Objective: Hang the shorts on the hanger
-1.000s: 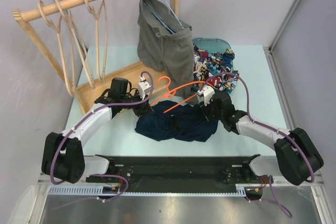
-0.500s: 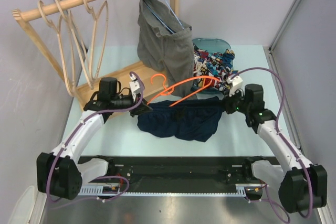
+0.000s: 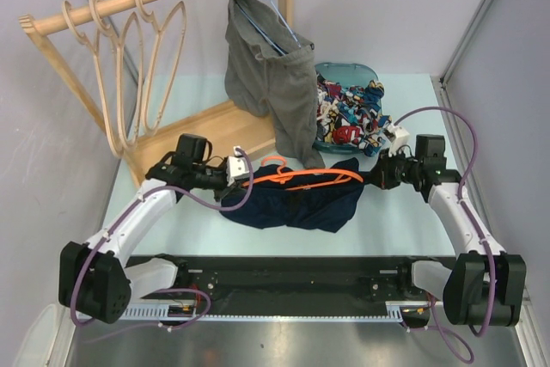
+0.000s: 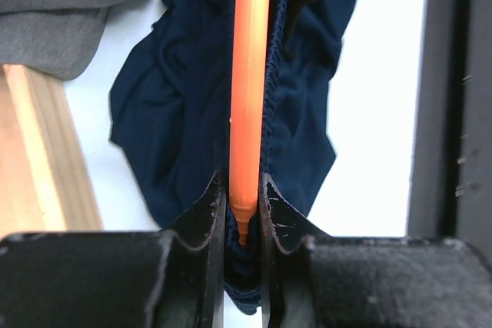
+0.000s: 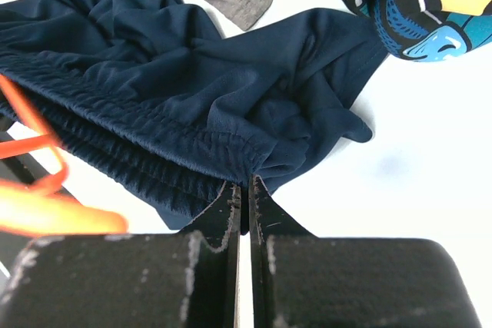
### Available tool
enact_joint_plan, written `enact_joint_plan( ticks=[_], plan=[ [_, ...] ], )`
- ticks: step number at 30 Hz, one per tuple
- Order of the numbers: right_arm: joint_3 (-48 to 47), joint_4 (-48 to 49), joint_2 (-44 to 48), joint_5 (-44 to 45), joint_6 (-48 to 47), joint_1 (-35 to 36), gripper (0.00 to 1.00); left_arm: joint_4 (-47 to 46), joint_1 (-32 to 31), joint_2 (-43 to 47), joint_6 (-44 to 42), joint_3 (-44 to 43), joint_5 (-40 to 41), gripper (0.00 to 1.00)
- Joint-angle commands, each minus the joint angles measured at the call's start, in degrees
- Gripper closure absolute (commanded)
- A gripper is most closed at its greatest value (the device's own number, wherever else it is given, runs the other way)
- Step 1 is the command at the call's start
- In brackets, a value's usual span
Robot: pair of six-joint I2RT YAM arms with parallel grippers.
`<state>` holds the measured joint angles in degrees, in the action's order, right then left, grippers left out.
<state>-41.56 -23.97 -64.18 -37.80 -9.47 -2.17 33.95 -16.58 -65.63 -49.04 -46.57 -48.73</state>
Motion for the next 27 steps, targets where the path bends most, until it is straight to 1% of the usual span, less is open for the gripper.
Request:
enact_joint_plan(
  ticks=[1,4,5,7,8,11,12,14,15,16,17,18,20,21,23,24,26,27],
  plan=[
    [-4.2,-2.8,1.4,9.6,-4.3,-3.1,1.0,2.1,-1.4,-0.7,-3.0,-1.2,13.8,1.0],
    [-4.8,-4.9,2.8,10.9,-5.9,-3.2,1.0,1.1,-2.2,-1.3,-2.8,-0.5,16.7,1.0],
    [-5.2,-6.0,3.1,11.2,-6.5,-3.2,1.0,0.2,-2.6,-1.3,-2.3,-0.2,20.0,1.0],
    [-6.2,-7.4,3.4,11.9,-8.7,-3.1,1.0,-0.6,-3.4,-2.6,-1.9,0.1,22.7,1.0],
    [-6.5,-8.0,3.5,12.5,-8.7,-2.9,1.0,-0.4,-3.5,-3.2,-2.2,-0.1,24.7,1.0],
    [-8.4,-8.8,3.6,13.6,-8.0,-2.0,1.0,0.6,-5.6,-4.0,-2.4,-1.0,27.1,1.0],
    [-9.0,-8.9,3.6,14.2,-7.4,-1.3,1.0,0.7,-7.4,-4.2,-2.2,-1.6,28.5,1.0],
    [-10.0,-8.9,3.5,14.8,-5.4,1.9,1.0,1.4,-9.8,-4.9,-0.4,-3.0,30.1,1.0],
    [-11.3,-9.0,3.4,16.4,-4.6,4.2,1.0,1.9,-12.4,-5.2,1.3,-4.8,32.0,1.0],
    [-12.0,-9.3,3.3,17.3,-3.8,7.6,1.0,2.1,-13.5,-5.6,2.2,-5.9,32.2,1.0],
    [-12.6,-9.9,3.1,18.5,-3.3,9.5,1.0,2.2,-14.4,-5.8,3.1,-7.7,31.9,1.0],
    [-13.5,-10.2,3.1,19.0,-2.9,10.9,0.97,2.3,-14.4,-5.9,5.0,-8.6,31.2,1.0],
    [-14.3,-11.5,3.1,19.6,-2.5,13.6,0.86,3.2,-14.4,-6.2,5.9,-10.8,29.9,1.0],
    [-15.2,-11.9,3.3,19.8,-2.3,13.7,0.71,3.7,-14.3,-5.6,6.4,-11.1,29.3,1.0],
    [-16.4,-13.3,3.2,20.0,-2.2,13.5,0.56,4.0,-13.7,-4.2,6.0,-11.1,27.0,1.0],
    [-17.4,-13.9,3.1,19.4,-3.1,13.4,0.42,3.7,-13.6,-3.1,5.2,-10.4,26.4,1.0],
    [-20.1,-14.6,3.9,16.8,-4.7,13.2,0.28,3.7,-13.3,-1.3,4.1,-9.9,26.1,1.0],
    [-20.7,-14.6,4.3,15.5,-6.9,13.2,0.19,4.1,-13.1,-0.9,3.3,-10.0,25.6,1.0]
  ],
)
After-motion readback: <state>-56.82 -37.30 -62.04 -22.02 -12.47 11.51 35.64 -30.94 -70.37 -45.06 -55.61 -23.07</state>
